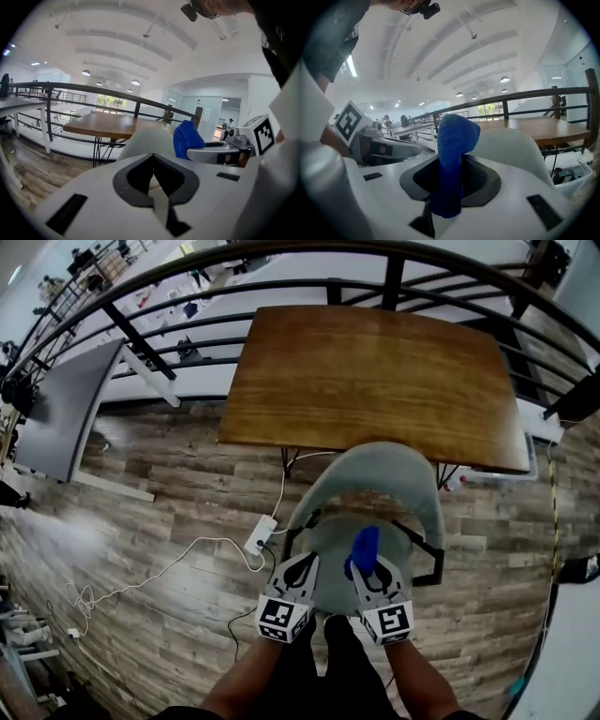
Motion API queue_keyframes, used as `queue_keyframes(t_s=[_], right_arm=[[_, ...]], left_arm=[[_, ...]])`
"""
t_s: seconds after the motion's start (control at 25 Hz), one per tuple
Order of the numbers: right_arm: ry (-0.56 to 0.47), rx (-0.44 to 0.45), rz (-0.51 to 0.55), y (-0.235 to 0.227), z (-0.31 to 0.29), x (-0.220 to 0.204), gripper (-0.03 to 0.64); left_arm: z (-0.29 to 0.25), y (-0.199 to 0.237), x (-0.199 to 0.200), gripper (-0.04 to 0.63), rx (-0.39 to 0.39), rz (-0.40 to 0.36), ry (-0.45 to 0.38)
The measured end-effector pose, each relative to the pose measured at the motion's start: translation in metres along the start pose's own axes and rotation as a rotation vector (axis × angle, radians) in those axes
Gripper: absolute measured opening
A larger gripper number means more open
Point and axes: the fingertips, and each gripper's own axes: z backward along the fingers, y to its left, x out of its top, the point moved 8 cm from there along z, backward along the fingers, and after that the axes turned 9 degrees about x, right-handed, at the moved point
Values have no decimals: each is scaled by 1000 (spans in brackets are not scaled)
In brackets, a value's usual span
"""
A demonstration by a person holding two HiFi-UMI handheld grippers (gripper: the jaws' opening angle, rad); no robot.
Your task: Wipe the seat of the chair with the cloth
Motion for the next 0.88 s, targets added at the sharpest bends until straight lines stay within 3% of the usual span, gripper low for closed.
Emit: queue_keyframes(t_s=[0.2, 0.88], right_arm=[[25, 2, -42, -9, -20, -32, 110], [107, 22, -81, -46, -81, -135, 110]], left_arm=[[-17, -1, -35, 8, 6, -29, 21], [-66, 3, -153, 8, -18, 51, 102]])
